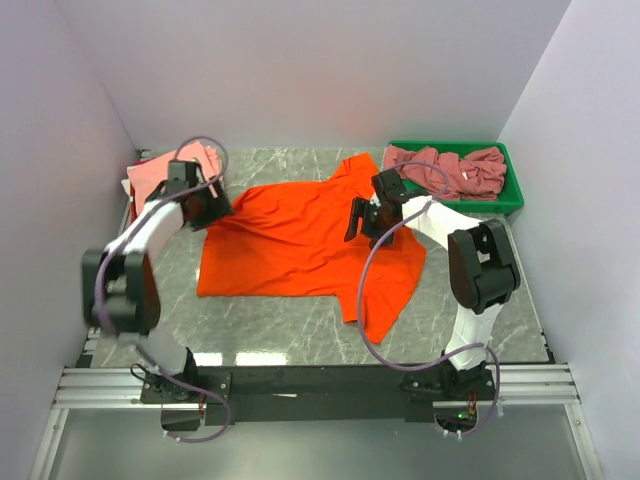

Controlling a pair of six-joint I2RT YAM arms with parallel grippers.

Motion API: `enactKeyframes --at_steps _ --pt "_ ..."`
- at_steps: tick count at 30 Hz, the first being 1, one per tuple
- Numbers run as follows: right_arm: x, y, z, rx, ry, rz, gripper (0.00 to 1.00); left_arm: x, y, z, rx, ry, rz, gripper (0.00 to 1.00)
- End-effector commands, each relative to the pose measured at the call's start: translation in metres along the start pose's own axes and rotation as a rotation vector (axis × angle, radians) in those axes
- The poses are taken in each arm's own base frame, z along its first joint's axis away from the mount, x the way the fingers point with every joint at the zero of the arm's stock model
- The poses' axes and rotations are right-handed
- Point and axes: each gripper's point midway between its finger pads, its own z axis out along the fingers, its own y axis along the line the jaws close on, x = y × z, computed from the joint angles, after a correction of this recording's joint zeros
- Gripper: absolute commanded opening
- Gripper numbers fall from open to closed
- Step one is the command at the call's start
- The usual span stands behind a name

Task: Fold and stack the t-shirts
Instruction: Flatten the tshirt out

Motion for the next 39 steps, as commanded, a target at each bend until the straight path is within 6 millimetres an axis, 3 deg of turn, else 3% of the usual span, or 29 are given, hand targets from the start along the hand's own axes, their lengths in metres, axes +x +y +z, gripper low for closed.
enactKeyframes --at_steps 1,2,3,5,6,10,11,16,20,26,39 --pt "-0.015 0.015 -0.023 -0.016 -0.053 -0.017 0.82 -0.018 0.009 -0.061 -0.059 -0.196 -0.027 0.77" --pt "-0.016 0.019 -0.030 -0.028 -0.068 -0.015 0.81 -0.018 0.014 -0.079 -0.081 -0.246 -0.040 0.77" --pt "-0.016 0.020 -0.034 -0.032 -0.077 -0.008 0.81 0.007 0.032 -0.076 -0.129 -0.208 -0.062 0.78" --pt "-0.014 0.023 -0.045 -0.047 -0.101 0.007 0.81 0.022 0.044 -0.086 -0.157 -0.226 -0.073 0.77" --pt "-0.013 0.023 -0.050 -0.050 -0.110 0.014 0.81 0.048 0.059 -0.081 -0.195 -0.170 -0.084 0.77" --pt "0.003 0.015 -0.064 -0.044 -0.130 0.044 0.81 0.092 0.078 -0.081 -0.224 -0.100 -0.126 0.75" --pt "0.003 0.015 -0.074 -0.047 -0.159 0.046 0.81 0.094 0.078 -0.083 -0.217 -0.110 -0.139 0.74" --pt "0.022 0.005 -0.088 -0.039 -0.184 0.063 0.81 0.097 0.082 -0.085 -0.250 -0.123 -0.229 0.68" --pt "0.037 -0.002 -0.095 -0.048 -0.203 0.083 0.81 0.128 0.094 -0.071 -0.286 -0.036 -0.293 0.65" --pt "0.047 -0.008 -0.103 -0.048 -0.223 0.095 0.81 0.148 0.105 -0.058 -0.301 -0.001 -0.356 0.58" --pt "0.070 -0.026 -0.103 -0.018 -0.217 0.093 0.82 0.150 0.125 -0.058 -0.334 -0.063 -0.451 0.47"
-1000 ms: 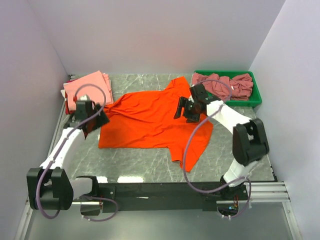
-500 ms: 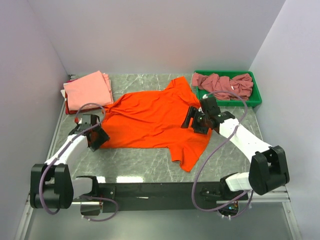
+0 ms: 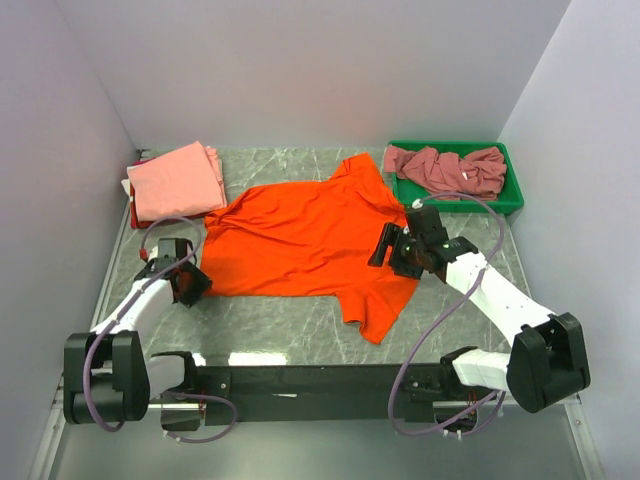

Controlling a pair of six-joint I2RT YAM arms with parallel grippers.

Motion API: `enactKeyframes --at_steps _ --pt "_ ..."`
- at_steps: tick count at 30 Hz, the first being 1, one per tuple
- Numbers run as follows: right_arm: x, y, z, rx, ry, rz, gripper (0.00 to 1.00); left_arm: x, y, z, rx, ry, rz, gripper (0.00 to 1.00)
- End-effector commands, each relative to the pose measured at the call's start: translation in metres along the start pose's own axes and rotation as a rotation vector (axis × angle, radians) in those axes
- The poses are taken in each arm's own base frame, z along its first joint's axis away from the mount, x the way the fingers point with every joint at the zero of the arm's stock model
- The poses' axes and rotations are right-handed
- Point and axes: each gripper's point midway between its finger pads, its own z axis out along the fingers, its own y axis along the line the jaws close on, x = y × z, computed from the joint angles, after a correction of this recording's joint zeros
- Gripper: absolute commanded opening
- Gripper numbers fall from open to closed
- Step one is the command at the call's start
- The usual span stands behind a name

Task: Fold and stack the t-shirts
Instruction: Flatten the tshirt out

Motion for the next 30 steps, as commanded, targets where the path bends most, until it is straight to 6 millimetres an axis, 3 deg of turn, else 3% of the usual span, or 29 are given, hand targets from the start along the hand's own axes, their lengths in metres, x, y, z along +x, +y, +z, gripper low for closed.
enactKeyframes --at_steps 1,10,24,27,30 --pt "0.001 0.000 -0.004 -0.009 -0.023 -0.004 0.82 -0.006 0.005 0.001 -0.004 -0.041 -0.043 0.46" --pt "0.008 -0.001 -0.002 -0.023 -0.014 0.015 0.82 -0.016 0.011 -0.009 0.002 -0.105 -0.080 0.44" --pt "0.027 -0.012 -0.003 -0.009 0.025 0.026 0.81 -0.003 0.011 0.004 0.002 -0.042 -0.077 0.36" --pt "0.029 -0.014 -0.007 0.004 0.036 0.021 0.81 0.007 0.011 0.009 0.014 -0.003 -0.074 0.26" --pt "0.037 -0.016 -0.009 0.024 0.077 0.026 0.80 0.009 0.009 0.011 0.024 0.011 -0.061 0.03"
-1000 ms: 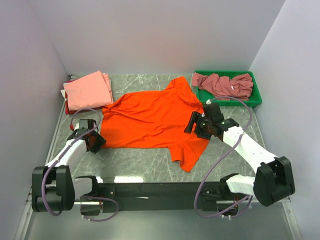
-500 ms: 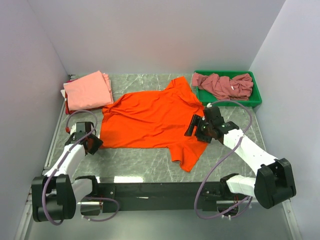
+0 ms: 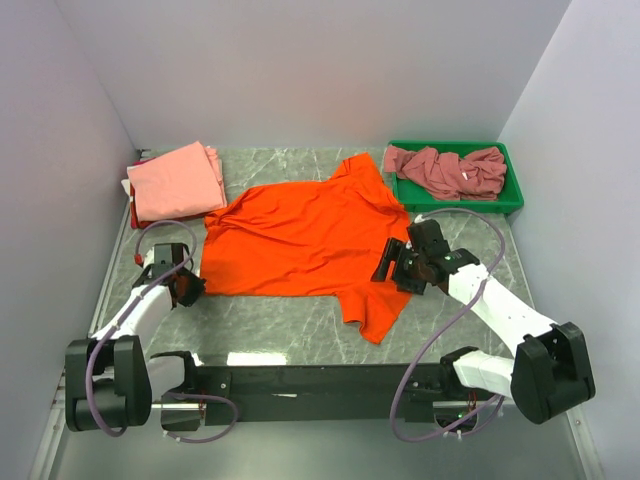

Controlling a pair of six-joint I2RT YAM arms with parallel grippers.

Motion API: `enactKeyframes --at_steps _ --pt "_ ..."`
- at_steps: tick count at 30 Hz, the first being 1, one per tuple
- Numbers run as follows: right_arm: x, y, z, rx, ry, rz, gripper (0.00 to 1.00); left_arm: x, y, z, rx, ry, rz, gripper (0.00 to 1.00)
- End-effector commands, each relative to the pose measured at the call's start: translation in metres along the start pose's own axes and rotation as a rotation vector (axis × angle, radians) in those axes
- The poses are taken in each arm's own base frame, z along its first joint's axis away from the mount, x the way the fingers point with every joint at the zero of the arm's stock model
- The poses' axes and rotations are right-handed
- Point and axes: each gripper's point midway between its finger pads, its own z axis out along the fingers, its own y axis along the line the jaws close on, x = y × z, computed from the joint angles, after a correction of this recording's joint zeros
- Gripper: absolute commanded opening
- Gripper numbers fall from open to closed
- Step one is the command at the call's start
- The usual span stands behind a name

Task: Fold and stack the t-shirts
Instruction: Flatten the tshirt out

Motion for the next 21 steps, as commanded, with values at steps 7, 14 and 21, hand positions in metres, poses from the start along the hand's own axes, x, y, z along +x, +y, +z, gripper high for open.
enactKeyframes --at_steps 7,14,21 --pt "0.029 -0.009 -0.016 0.095 0.045 0.002 0.78 -0.004 -0.017 -0.018 0.095 0.007 0.038 0.01" --pt "0.089 -0.024 -0.019 0.178 0.126 0.038 0.76 -0.013 -0.022 -0.028 0.121 -0.013 0.006 0.01" --pt "0.109 -0.036 -0.014 0.218 0.187 0.032 0.67 -0.021 -0.020 -0.028 0.129 -0.033 -0.011 0.01"
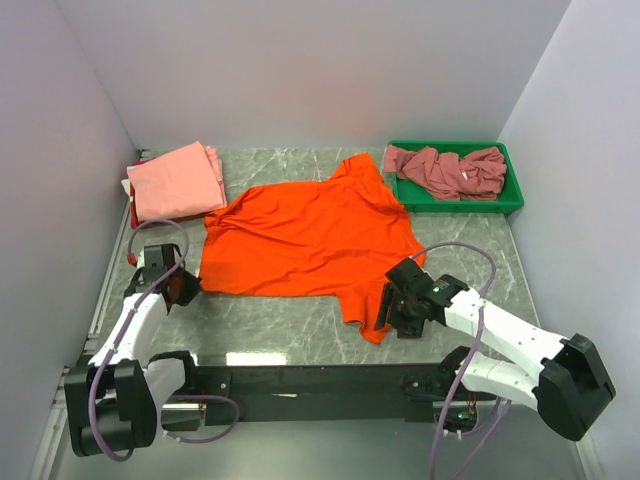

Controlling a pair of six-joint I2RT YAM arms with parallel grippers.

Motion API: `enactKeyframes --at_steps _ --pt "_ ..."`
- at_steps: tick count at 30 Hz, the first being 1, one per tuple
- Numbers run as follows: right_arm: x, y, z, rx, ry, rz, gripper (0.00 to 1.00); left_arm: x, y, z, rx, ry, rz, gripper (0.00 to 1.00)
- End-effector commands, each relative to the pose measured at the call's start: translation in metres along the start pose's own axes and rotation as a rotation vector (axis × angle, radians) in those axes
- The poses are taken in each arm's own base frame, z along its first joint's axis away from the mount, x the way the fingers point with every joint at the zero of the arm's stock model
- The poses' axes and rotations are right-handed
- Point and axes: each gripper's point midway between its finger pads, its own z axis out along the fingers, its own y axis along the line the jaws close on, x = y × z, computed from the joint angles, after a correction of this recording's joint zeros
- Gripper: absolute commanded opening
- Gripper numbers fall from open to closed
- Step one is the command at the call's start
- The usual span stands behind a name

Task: Fold and stack the t-shirts
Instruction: Flatten the tshirt out

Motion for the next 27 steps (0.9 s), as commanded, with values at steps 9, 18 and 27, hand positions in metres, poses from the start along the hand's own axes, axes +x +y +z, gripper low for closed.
enactKeyframes --at_steps 9,18,27 --pt "0.009 0.012 0.011 0.006 0.046 -0.028 0.54 -0.015 -0.011 -0.002 0.037 -0.020 0.017 0.01" --pt "0.024 0.014 0.023 0.023 0.097 -0.079 0.51 -0.014 -0.012 -0.002 0.041 -0.014 0.022 0.01" --pt "0.034 0.011 0.042 0.058 0.130 -0.106 0.39 -0.014 -0.012 -0.002 0.037 -0.013 0.025 0.01"
